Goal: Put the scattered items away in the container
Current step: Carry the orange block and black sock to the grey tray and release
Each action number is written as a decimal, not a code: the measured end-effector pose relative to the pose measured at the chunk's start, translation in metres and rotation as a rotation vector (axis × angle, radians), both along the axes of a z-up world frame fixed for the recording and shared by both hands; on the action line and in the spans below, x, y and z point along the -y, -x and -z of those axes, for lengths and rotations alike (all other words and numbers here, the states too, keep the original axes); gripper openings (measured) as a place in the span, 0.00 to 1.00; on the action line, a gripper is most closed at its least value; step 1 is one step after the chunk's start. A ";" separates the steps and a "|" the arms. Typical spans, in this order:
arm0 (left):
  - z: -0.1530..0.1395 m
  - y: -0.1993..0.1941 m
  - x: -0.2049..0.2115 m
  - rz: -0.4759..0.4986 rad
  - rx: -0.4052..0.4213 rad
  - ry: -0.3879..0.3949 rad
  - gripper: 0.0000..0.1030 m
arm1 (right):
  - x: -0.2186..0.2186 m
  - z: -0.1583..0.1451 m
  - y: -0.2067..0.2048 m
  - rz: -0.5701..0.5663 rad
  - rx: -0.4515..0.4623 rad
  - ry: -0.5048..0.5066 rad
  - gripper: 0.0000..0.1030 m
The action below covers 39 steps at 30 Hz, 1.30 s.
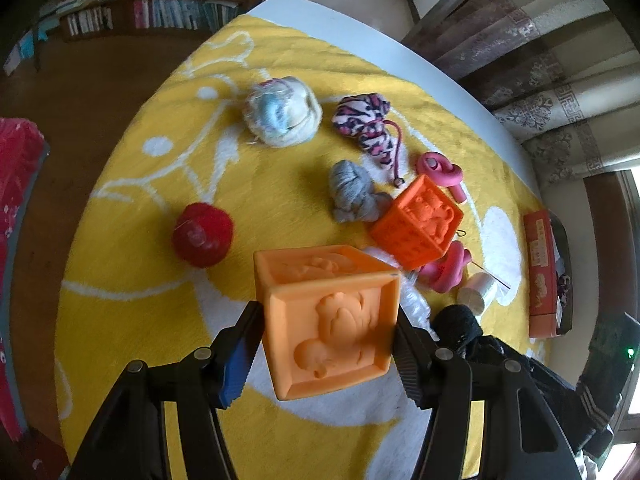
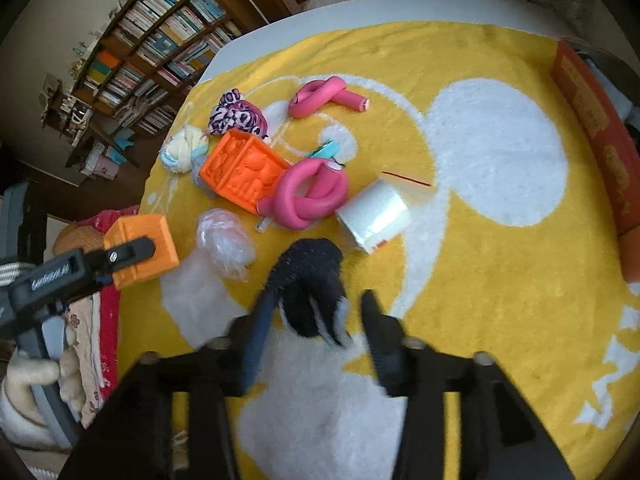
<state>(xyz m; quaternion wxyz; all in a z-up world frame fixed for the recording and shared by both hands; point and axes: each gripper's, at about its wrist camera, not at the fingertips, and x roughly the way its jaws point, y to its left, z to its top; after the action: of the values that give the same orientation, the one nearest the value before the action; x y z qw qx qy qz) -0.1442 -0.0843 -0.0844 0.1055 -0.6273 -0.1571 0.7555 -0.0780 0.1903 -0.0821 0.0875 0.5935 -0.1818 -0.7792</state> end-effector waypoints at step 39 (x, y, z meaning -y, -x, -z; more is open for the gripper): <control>-0.078 -0.017 -0.220 0.335 -0.143 -0.093 0.61 | -0.196 -0.078 -0.087 0.397 -0.238 -0.132 0.42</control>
<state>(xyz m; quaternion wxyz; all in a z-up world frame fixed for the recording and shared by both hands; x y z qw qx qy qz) -0.1270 0.1358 -0.0060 0.2698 -0.5838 -0.0773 0.7618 0.0092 0.3866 -0.0036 -0.0855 0.4545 -0.2318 -0.8558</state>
